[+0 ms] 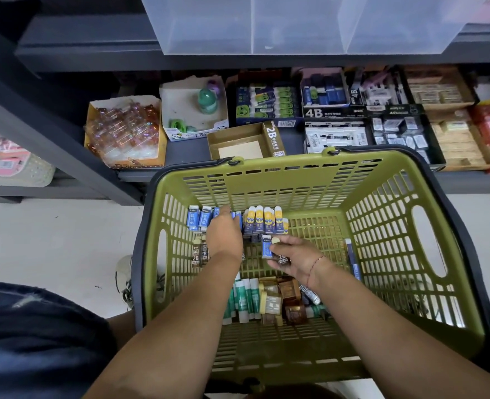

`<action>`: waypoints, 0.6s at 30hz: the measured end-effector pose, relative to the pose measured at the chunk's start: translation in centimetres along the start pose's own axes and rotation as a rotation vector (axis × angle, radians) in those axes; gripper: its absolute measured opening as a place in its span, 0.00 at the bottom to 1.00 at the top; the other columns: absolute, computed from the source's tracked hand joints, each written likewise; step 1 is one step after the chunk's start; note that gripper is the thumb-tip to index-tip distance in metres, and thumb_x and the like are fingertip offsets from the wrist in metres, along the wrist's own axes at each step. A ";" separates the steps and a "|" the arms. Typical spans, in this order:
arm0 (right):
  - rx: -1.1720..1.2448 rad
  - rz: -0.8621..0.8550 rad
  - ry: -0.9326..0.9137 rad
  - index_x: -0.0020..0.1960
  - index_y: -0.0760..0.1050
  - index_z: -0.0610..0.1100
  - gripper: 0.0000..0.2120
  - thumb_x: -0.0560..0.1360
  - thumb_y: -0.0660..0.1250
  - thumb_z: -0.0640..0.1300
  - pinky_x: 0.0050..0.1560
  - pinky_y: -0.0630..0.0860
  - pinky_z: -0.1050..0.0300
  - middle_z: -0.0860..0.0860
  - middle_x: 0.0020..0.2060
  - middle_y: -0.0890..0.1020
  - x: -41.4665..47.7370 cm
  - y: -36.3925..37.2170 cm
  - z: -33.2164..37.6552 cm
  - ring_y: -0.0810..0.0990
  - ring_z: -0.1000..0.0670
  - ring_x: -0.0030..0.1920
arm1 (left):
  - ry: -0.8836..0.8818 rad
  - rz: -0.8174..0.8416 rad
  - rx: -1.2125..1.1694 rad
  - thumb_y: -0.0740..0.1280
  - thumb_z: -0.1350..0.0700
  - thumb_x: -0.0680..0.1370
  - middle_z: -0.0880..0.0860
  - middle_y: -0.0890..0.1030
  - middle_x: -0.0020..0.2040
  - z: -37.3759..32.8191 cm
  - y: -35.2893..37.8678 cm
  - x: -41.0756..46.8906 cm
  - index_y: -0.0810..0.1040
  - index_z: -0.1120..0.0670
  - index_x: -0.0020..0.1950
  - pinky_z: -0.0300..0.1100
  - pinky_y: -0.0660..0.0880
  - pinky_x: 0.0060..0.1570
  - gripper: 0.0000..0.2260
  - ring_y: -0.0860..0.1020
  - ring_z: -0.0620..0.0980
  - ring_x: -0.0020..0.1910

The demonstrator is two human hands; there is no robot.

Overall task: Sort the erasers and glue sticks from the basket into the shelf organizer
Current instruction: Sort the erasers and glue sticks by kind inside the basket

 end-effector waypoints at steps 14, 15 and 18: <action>-0.316 0.032 -0.066 0.59 0.74 0.34 0.18 0.71 0.73 0.35 0.41 0.80 0.60 0.45 0.45 0.81 -0.1 2.7 -1.2 0.81 0.49 0.42 | -0.722 0.219 -0.926 0.68 0.64 0.77 0.59 0.81 0.43 5.8 1.7 -9.3 0.78 0.58 0.42 0.41 0.81 0.36 0.04 0.81 0.54 0.37; -0.387 0.001 -0.072 0.60 0.75 0.35 0.20 0.71 0.74 0.38 0.48 0.79 0.58 0.46 0.48 0.81 0.1 2.4 -1.1 0.80 0.49 0.46 | -0.754 0.176 -0.920 0.67 0.63 0.78 0.58 0.81 0.42 6.5 1.5 -9.3 0.78 0.58 0.42 0.41 0.81 0.34 0.05 0.81 0.53 0.35; -0.467 -0.092 -0.050 0.61 0.77 0.39 0.21 0.70 0.75 0.44 0.60 0.74 0.52 0.46 0.56 0.79 1.1 1.6 -0.8 0.77 0.47 0.54 | -0.830 0.078 -0.954 0.65 0.64 0.79 0.57 0.78 0.40 7.9 0.6 -9.5 0.75 0.60 0.45 0.39 0.77 0.26 0.04 0.77 0.52 0.30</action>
Point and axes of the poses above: each hand's wrist, its own x-axis towards the middle knuckle, its own y-axis out of the palm, z = x × y, the point moved 9 cm from there along x, towards the middle knuckle
